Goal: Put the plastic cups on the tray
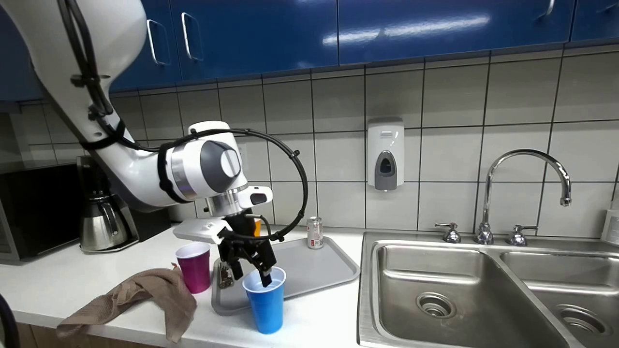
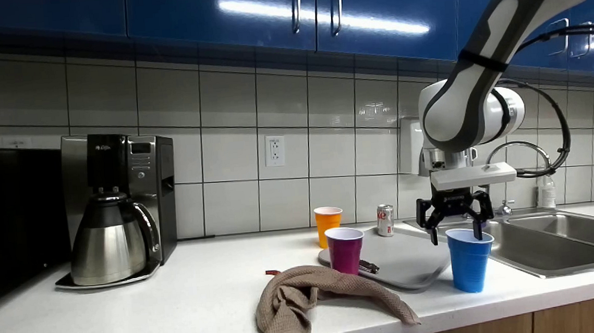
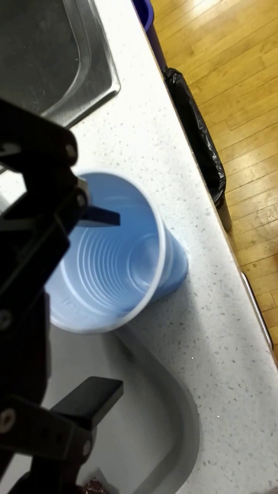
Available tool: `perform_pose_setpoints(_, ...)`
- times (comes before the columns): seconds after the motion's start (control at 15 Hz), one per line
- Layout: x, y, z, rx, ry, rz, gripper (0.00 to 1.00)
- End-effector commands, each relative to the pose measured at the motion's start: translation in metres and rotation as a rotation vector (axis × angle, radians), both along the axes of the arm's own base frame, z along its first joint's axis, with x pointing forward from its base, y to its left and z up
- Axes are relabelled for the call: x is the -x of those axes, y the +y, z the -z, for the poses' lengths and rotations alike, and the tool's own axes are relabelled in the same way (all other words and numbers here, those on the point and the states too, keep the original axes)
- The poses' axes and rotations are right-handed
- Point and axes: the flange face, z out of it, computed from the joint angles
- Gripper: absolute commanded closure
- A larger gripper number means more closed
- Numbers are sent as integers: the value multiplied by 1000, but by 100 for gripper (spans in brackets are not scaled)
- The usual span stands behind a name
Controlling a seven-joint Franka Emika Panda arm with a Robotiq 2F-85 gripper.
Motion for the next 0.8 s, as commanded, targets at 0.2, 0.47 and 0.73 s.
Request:
perform_pose_setpoints(0.2,-19,8,6,1,-2,14,27)
perform_pose_setpoints(0.47,-21,9,1,-3,-12,10,53)
perform_pose_setpoints(0.73,-22,8,0,1,-15,10,84)
